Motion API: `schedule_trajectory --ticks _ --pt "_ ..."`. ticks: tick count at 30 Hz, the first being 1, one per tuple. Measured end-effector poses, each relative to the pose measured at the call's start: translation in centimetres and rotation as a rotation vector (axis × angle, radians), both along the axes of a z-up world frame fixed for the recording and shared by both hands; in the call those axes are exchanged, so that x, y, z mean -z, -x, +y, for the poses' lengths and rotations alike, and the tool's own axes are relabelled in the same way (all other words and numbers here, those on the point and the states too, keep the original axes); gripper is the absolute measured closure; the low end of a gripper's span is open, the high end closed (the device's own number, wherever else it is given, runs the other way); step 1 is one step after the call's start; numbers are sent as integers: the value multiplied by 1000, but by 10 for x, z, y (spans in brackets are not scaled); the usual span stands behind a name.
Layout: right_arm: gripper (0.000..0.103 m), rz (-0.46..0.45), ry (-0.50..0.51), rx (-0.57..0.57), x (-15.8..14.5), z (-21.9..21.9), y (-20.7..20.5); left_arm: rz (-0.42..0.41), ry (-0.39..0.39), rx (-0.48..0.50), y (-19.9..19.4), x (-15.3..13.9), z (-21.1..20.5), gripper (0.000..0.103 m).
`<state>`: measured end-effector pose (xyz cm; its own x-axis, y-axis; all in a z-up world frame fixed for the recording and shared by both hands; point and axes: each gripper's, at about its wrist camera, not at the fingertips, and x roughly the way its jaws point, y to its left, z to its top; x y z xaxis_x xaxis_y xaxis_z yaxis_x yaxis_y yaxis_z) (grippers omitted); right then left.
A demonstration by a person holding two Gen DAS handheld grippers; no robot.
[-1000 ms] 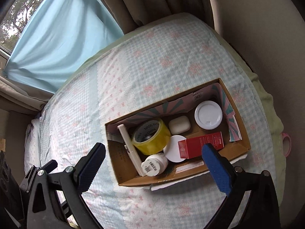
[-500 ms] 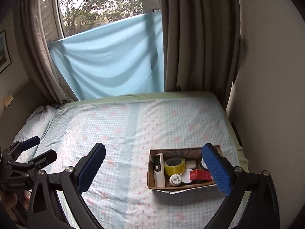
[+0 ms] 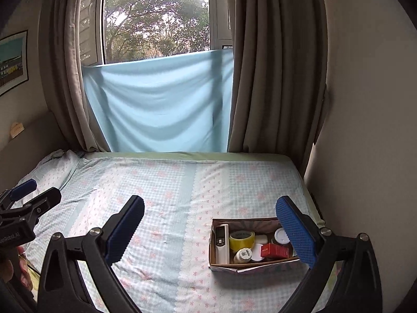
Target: Organize rigid objects
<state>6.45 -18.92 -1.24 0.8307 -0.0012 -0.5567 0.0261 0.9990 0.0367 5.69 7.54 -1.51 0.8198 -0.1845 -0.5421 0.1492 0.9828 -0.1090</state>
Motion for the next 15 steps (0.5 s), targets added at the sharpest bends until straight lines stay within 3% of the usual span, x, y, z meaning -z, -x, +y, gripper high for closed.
schedule_trajectory --ticks 15 --pt "2 -50 14 41 -11 1 8 -39 -10 2 8 -8 4 0"
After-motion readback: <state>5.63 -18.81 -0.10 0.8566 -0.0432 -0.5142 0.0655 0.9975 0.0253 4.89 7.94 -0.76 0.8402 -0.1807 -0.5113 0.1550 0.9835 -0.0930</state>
